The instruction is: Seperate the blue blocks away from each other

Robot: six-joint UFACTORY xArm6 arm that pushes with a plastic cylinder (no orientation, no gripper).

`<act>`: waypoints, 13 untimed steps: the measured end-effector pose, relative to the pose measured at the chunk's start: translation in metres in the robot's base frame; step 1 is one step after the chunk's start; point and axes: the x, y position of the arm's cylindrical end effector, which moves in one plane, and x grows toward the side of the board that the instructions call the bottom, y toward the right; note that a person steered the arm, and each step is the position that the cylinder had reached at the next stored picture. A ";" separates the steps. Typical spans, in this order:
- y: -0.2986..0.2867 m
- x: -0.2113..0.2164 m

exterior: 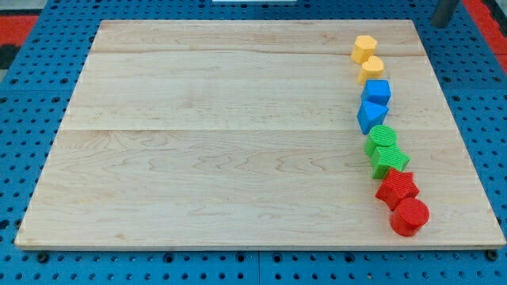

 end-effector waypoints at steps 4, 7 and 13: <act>0.006 0.010; -0.108 0.147; -0.083 0.139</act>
